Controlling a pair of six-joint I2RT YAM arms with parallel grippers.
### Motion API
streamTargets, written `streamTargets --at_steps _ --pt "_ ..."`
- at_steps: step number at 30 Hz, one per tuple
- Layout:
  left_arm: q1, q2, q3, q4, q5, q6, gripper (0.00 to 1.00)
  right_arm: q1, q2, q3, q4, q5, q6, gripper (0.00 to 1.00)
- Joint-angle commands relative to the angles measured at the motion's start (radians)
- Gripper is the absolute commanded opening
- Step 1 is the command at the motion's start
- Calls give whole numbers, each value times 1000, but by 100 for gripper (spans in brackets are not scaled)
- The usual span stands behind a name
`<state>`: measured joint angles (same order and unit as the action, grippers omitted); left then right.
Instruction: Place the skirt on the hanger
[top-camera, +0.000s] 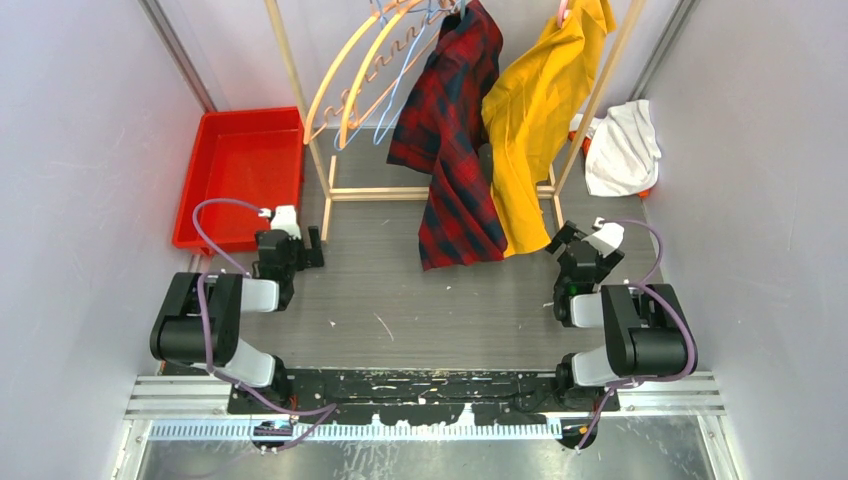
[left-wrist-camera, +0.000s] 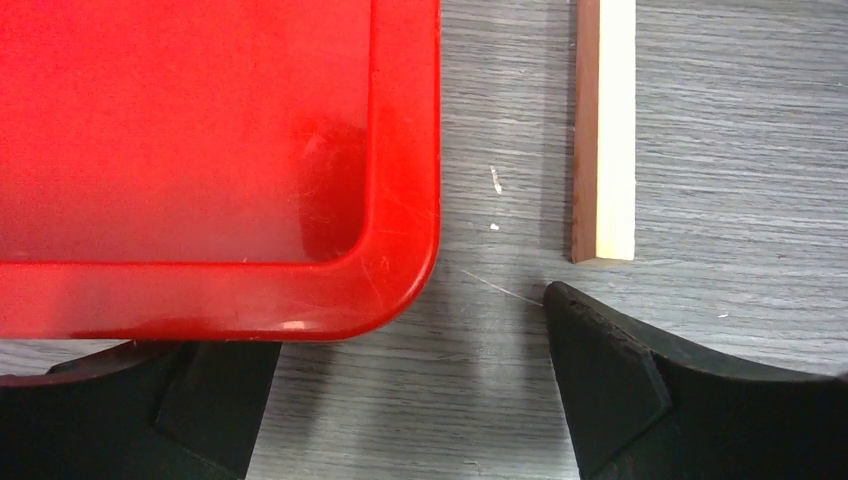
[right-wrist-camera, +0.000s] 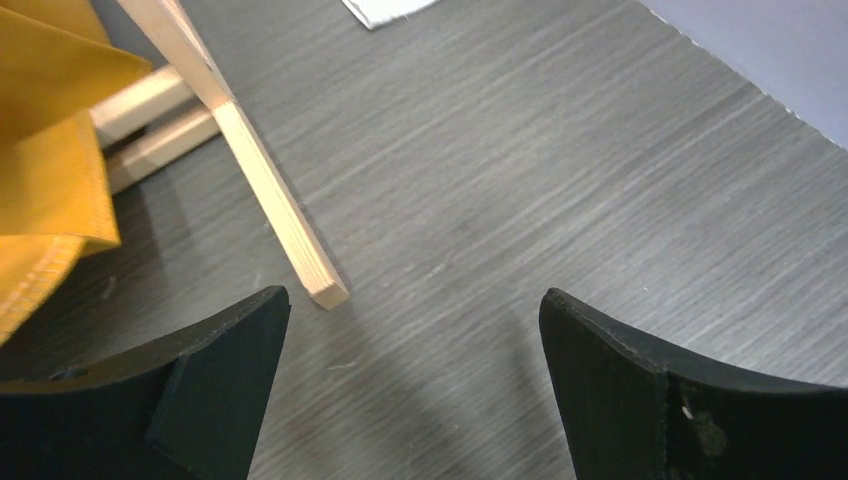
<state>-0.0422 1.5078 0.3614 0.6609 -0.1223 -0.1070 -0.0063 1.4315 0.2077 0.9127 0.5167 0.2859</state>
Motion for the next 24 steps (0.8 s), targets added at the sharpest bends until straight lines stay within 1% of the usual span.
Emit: streamTargets --at_steps 1,3,4,5,7,9,10,11,12,13,14,24 --pt "11 -1 19 187 16 48 99 9 10 7 164 -30 -49 100" --pt "11 23 6 237 60 69 99 11 84 -5 252 -80 -77 100" --pt "11 40 -1 274 69 75 99 12 132 -9 328 -94 -89 100" --pt "11 41 0 264 71 75 99 21 136 -9 339 -92 -107 100" --pt "11 28 8 230 74 74 99 29 100 15 228 -94 -101 100" --pt "11 36 7 247 73 75 99 29 121 52 193 -95 -111 100" --pt "11 37 7 245 74 75 100 29 109 74 130 -107 -115 100" --pt "11 35 8 243 73 75 99 31 102 86 104 -119 -119 100" --pt "11 35 8 242 73 75 99 31 113 95 110 -124 -121 100" --pt "11 35 8 242 74 75 99 30 116 110 81 -129 -124 100" --pt "11 35 8 242 74 75 99 31 111 131 27 -139 -129 100" --pt "11 33 7 241 74 74 99 28 110 133 26 -149 -129 100"
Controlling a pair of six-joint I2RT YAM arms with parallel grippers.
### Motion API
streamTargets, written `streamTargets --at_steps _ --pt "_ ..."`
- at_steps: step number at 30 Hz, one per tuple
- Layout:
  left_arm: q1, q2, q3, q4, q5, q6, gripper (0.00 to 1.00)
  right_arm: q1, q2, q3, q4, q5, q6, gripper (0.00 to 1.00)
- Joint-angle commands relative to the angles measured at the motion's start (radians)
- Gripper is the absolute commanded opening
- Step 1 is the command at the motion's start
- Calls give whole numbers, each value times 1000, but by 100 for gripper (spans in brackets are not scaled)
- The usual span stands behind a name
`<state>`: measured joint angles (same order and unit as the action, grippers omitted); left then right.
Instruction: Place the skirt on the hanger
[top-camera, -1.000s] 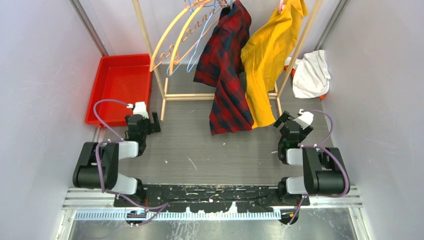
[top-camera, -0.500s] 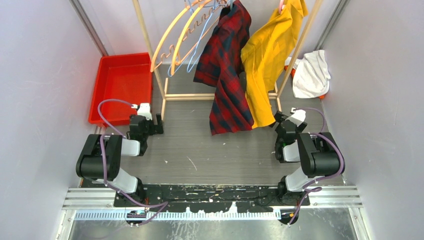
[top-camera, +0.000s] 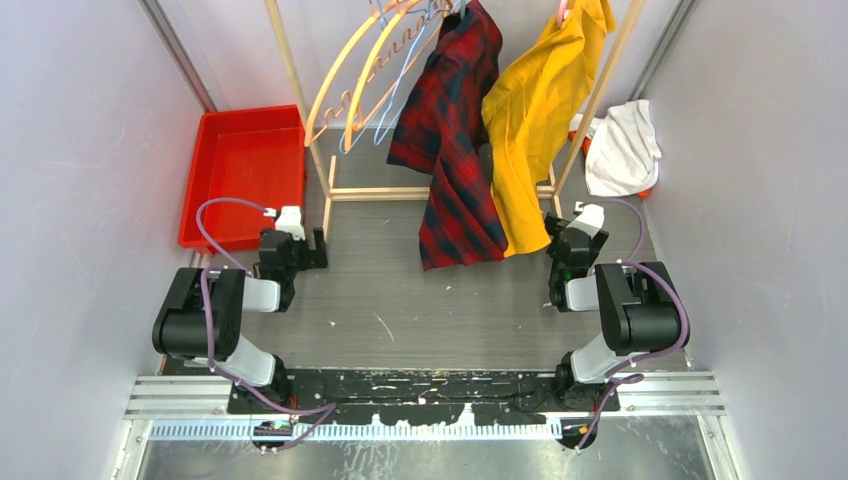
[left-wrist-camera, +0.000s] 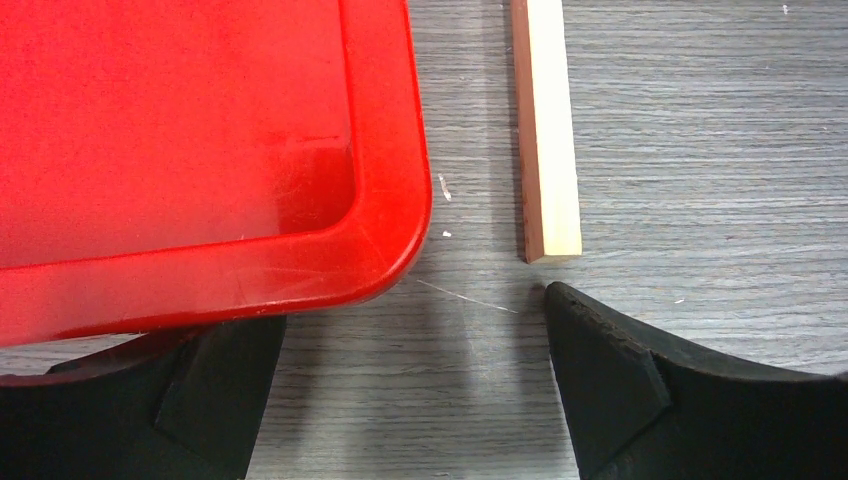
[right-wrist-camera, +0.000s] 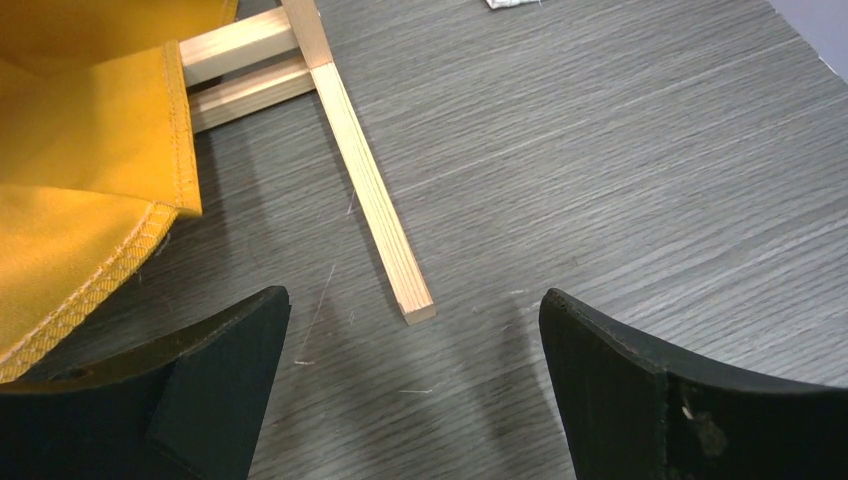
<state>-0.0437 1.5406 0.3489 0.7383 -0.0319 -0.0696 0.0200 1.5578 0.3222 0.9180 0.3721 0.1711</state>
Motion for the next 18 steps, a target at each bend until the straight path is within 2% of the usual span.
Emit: streamTargets --at_steps 1,18 --pt "13 1 19 164 -17 37 99 1 -16 19 21 -4 -15 100" --pt "13 0 20 164 -17 37 99 1 -13 23 17 -7 -16 100"
